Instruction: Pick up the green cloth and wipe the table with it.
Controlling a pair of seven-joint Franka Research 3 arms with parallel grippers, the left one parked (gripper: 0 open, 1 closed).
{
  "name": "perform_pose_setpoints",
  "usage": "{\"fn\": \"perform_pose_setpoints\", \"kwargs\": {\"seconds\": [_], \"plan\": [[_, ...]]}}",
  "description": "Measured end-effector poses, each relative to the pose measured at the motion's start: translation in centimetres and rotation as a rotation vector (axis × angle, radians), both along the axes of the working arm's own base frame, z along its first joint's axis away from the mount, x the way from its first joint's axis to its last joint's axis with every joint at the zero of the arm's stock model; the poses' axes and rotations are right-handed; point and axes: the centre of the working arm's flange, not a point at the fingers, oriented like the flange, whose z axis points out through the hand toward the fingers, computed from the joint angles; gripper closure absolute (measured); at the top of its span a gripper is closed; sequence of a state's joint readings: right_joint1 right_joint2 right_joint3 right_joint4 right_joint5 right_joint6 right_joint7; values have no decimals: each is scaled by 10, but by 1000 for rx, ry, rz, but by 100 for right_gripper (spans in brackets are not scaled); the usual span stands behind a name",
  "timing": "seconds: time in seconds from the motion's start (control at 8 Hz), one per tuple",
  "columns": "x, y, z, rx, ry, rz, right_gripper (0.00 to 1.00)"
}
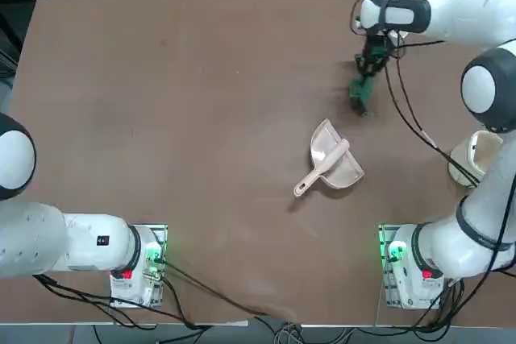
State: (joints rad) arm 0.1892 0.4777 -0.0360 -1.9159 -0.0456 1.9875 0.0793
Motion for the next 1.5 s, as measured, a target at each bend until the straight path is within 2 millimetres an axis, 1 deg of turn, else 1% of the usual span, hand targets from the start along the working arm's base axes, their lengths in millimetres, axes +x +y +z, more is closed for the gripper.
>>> {"fn": "perform_pose_setpoints", "kwargs": {"seconds": [0.12,0.25,0.38,0.62,0.75,0.88,1.0,1.12,1.38,1.5], "plan": [[-7,-39,-15,-34,20,54,94],[-14,-74,-26,-64,34,109,94],[-20,-105,-33,-103,54,170,94],[-25,-168,-31,-134,84,265,94],[-27,-196,-29,-122,89,283,94],[-29,-212,-28,-110,85,283,94],[-28,-206,-29,-75,70,256,94],[-23,-173,-30,-4,44,215,94],[-16,-89,-27,133,-4,112,94],[-13,-49,-25,172,-37,54,94]]}}
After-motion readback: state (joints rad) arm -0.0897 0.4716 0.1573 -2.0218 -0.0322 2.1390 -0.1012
